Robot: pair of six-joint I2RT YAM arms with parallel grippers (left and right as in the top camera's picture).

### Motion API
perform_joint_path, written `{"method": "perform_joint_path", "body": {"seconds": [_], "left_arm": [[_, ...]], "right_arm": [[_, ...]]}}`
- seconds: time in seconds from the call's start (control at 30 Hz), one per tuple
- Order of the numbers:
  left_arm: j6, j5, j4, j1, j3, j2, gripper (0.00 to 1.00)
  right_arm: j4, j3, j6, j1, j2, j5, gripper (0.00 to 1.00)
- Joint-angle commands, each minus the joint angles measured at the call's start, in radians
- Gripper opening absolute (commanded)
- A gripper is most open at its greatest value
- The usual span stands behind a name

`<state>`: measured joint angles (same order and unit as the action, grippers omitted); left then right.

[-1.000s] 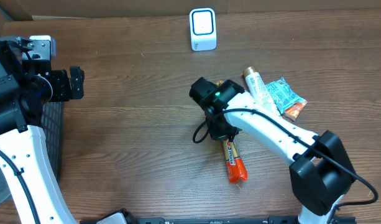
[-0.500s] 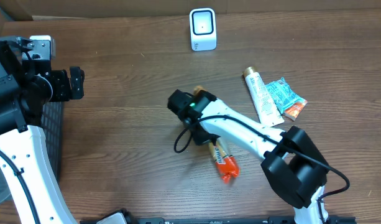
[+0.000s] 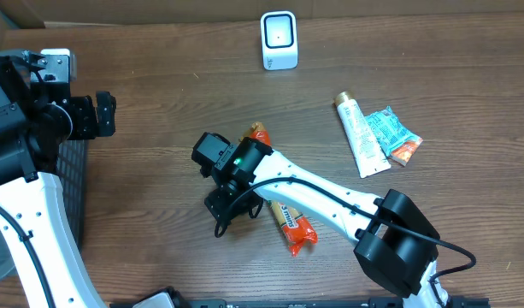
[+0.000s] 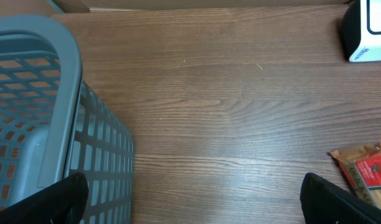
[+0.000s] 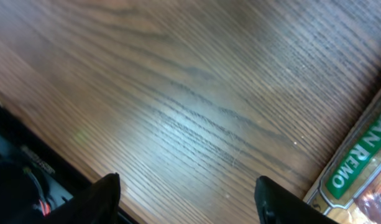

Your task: Scan the item barcode

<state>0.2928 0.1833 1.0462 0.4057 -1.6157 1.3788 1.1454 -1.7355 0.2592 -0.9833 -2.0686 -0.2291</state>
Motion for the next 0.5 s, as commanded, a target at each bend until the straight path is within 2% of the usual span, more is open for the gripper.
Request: {"method": "perform_joint_path", "body": {"seconds": [0.0, 0.17, 0.3, 0.47], "left_arm": [[0.018, 0.008, -0.003, 0.000, -0.014, 0.002, 1.00], [0.018, 0.008, -0.003, 0.000, -0.014, 0.002, 1.00], [0.018, 0.008, -0.003, 0.000, -0.014, 0.002, 1.00], [0.018, 0.009, -0.003, 0.000, -0.014, 0.002, 1.00]], "right_arm": [[0.036, -0.026, -0.032, 0.041, 0.006, 0.088, 0.73], [0.096, -0.020, -0.040, 0.084, 0.004, 0.354, 0.73], [0.079, 0.008, -0.132, 0.084, -0.007, 0.370, 0.66], [0.023, 0.060, -0.137, 0.073, -0.029, 0.500, 0.62]]}}
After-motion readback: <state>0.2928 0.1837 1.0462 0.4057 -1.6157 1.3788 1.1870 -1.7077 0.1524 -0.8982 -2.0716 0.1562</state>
